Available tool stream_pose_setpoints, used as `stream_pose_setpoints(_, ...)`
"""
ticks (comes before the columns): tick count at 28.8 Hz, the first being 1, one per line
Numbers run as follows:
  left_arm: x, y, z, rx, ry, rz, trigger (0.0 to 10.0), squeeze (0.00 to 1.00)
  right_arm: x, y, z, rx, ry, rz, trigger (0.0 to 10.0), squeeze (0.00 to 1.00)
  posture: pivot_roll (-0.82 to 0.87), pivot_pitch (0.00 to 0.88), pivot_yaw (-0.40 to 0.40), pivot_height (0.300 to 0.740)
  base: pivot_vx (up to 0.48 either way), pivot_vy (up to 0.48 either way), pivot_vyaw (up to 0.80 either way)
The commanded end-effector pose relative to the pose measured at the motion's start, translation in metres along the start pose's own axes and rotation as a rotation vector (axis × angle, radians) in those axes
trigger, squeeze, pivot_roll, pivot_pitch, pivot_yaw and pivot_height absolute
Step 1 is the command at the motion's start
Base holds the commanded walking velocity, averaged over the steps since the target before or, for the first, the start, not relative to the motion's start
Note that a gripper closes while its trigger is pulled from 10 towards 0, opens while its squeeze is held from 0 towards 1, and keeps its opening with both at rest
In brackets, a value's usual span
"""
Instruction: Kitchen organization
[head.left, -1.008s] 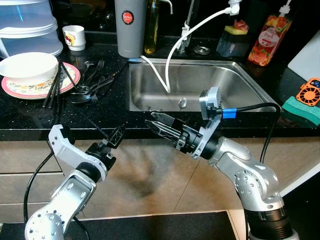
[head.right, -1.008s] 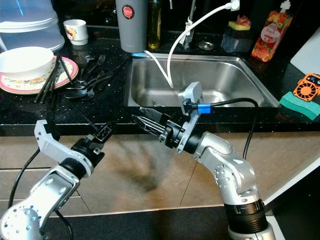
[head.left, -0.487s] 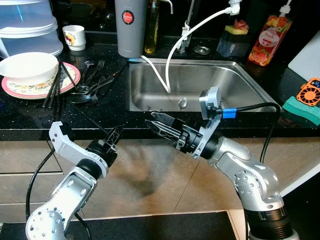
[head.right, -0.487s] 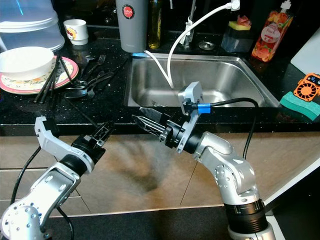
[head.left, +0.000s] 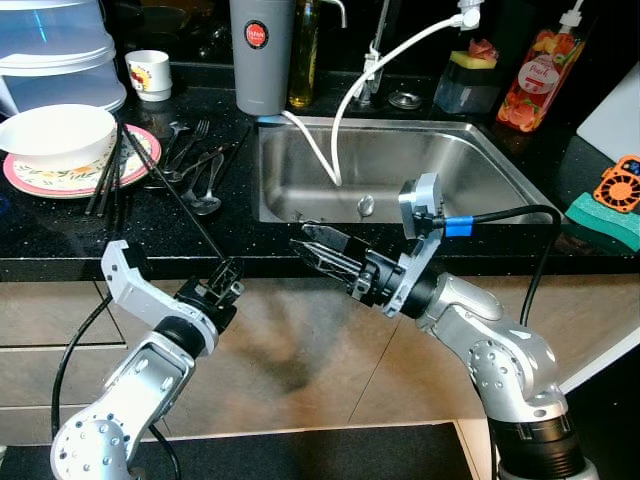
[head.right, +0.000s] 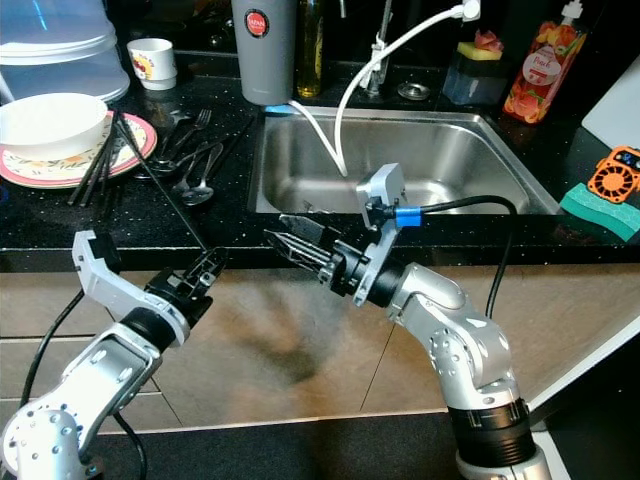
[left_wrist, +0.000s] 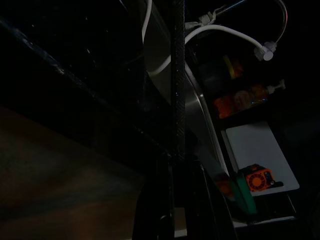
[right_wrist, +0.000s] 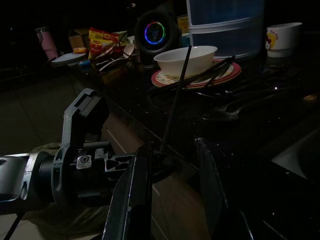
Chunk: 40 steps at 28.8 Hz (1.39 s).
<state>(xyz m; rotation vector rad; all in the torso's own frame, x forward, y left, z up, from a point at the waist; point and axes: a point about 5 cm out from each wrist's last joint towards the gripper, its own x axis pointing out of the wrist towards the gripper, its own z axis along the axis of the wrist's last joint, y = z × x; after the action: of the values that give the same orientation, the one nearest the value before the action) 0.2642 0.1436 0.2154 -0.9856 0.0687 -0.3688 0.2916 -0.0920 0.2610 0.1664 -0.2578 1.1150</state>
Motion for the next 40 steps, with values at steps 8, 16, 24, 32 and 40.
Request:
stream_pose_setpoints(8,0.010,-0.019,0.008,0.589,0.013,-0.028,0.0,0.00,0.003,-0.001,0.006,-0.004,-0.056,-0.030,10.0,0.00,-0.02,0.116,-0.053,0.740,0.000,0.000,0.00)
stream_pose_setpoints(16,0.032,-0.042,0.025,0.937,-0.048,-0.090,0.0,0.00,0.020,-0.015,0.018,0.107,-0.208,-0.232,10.0,0.00,-0.01,0.094,-0.056,0.740,0.000,0.000,0.00)
stream_pose_setpoints(24,0.040,-0.042,0.025,1.058,-0.044,-0.157,0.0,0.00,0.029,-0.018,0.019,0.216,-0.273,-0.308,10.0,1.00,0.01,0.062,-0.052,0.740,0.000,0.000,0.00)
stream_pose_setpoints(32,0.040,-0.042,0.021,0.975,0.004,-0.268,0.0,0.00,0.036,-0.017,0.031,0.279,-0.350,-0.307,10.0,0.00,-0.01,0.071,-0.036,0.740,0.000,0.000,0.00)
stream_pose_setpoints(40,0.029,-0.047,0.004,0.872,0.123,-0.438,0.0,0.00,0.044,-0.014,0.038,0.306,-0.365,-0.258,10.0,0.00,-0.01,0.076,-0.040,0.740,0.000,0.000,0.00)
